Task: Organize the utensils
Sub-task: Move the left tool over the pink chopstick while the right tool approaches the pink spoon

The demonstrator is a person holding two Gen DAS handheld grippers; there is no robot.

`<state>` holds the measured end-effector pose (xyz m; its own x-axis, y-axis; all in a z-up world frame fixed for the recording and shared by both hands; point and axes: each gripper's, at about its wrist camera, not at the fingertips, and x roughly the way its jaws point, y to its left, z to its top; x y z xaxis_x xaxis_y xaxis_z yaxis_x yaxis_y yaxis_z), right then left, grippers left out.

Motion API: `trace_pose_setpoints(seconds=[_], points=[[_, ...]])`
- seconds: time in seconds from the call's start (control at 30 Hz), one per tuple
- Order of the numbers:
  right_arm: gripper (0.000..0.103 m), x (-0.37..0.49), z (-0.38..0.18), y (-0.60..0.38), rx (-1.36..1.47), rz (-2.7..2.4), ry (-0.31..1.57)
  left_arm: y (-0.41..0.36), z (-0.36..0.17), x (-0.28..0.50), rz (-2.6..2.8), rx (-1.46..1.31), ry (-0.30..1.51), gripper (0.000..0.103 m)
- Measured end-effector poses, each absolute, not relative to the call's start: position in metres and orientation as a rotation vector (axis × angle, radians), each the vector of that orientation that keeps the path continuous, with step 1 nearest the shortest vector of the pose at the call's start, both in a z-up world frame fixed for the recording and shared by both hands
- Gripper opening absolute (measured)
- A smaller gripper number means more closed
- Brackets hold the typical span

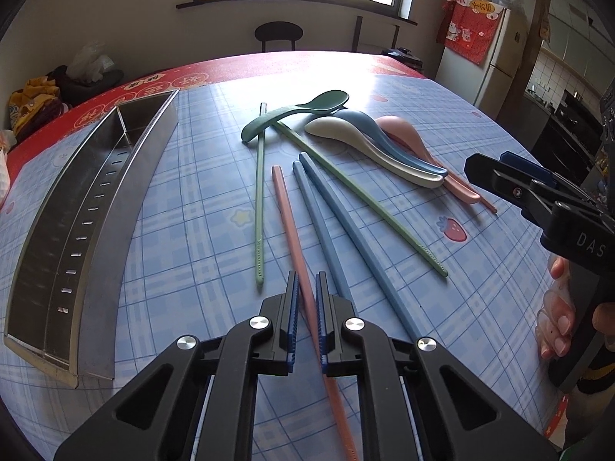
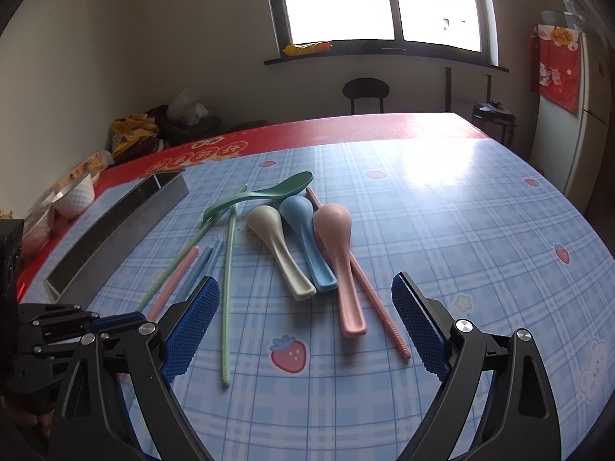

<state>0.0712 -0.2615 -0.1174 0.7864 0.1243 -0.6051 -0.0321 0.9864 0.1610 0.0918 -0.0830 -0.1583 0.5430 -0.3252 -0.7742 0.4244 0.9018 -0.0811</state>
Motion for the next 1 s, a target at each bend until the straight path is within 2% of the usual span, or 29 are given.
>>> trace_pose_setpoints(seconds=[0.87,0.9,0.93,1.0], points=[[0.088,0.081,-0.125,-0.271,0.223,0.142,0.725,-0.082,-0.157,0.091,-0.453,0.093,0.887,0.009],[0.086,0.082,-0.125,-0.272,0.224,0.146,0.733,-0.081,-0.157,0.091,-0.454,0.090,0.887,0.009],[0.072,0.084,-0.125,-0.272,0.221,0.149,0.743,-0.080,-0.157,0.091,-0.455,0.089,0.887,0.009],[0.069,0.089,-0.127,-0.273,0.221,0.152,0.776,-0.080,-0.157,0.091,-0.455,0.088,0.888,0.009]])
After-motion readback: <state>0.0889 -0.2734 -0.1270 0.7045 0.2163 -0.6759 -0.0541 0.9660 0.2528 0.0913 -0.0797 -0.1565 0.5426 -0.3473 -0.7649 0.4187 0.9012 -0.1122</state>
